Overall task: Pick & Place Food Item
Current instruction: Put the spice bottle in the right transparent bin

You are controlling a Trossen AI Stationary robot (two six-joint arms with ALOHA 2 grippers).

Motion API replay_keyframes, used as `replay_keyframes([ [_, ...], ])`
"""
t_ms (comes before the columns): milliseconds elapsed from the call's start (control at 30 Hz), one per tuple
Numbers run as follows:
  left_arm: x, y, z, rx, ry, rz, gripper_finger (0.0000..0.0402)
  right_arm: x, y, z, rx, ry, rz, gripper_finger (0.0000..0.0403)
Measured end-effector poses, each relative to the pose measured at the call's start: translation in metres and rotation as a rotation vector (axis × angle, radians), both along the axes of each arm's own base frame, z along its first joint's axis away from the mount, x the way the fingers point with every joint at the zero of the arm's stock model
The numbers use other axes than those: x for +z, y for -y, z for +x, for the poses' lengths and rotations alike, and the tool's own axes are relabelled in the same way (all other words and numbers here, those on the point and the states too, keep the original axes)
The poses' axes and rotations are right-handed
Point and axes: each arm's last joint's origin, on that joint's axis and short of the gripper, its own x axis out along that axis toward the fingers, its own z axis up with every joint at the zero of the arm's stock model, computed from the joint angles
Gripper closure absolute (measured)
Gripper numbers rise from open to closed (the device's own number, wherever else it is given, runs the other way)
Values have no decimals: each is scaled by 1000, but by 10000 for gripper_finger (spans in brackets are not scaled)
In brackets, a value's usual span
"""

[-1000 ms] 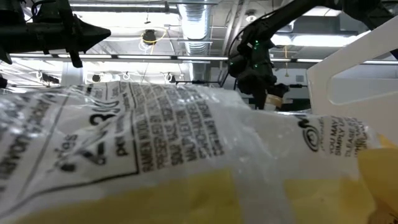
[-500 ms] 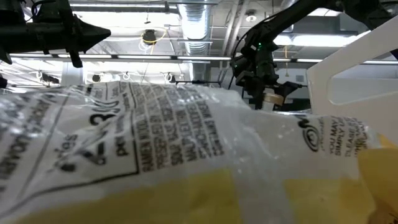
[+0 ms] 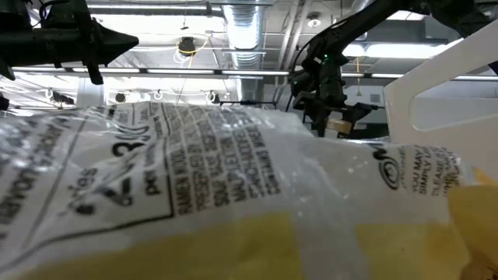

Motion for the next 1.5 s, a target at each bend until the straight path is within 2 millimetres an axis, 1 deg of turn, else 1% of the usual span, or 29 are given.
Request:
replay_keyframes([
  [67, 0, 0, 0, 0, 0, -1, 402, -6, -1, 4, 11, -12, 12, 116],
  [133, 0, 0, 0, 0, 0, 0, 402, -15, 0, 4, 21, -44, 43, 116],
  [233, 0, 0, 0, 0, 0, -1, 402, -27, 6, 5, 43, -49, 91, 116],
  [333, 0, 0, 0, 0, 0, -1, 402, -30, 13, 4, 46, -62, 115, 116],
  [400, 0, 0, 0, 0, 1, 0, 402, -29, 16, 5, 40, -66, 121, 116],
  [533, 0, 0, 0, 0, 1, 1, 402, -21, 23, 12, 43, -26, 74, 116],
  [733, 0, 0, 0, 0, 0, 0, 402, -12, 27, 19, 9, 9, 29, 117],
  [1133, 0, 0, 0, 0, 1, -1, 402, -12, 27, 18, 15, -13, 11, 117],
  [1500, 0, 0, 0, 0, 0, -1, 402, -11, 23, 18, 29, -52, 9, 117],
])
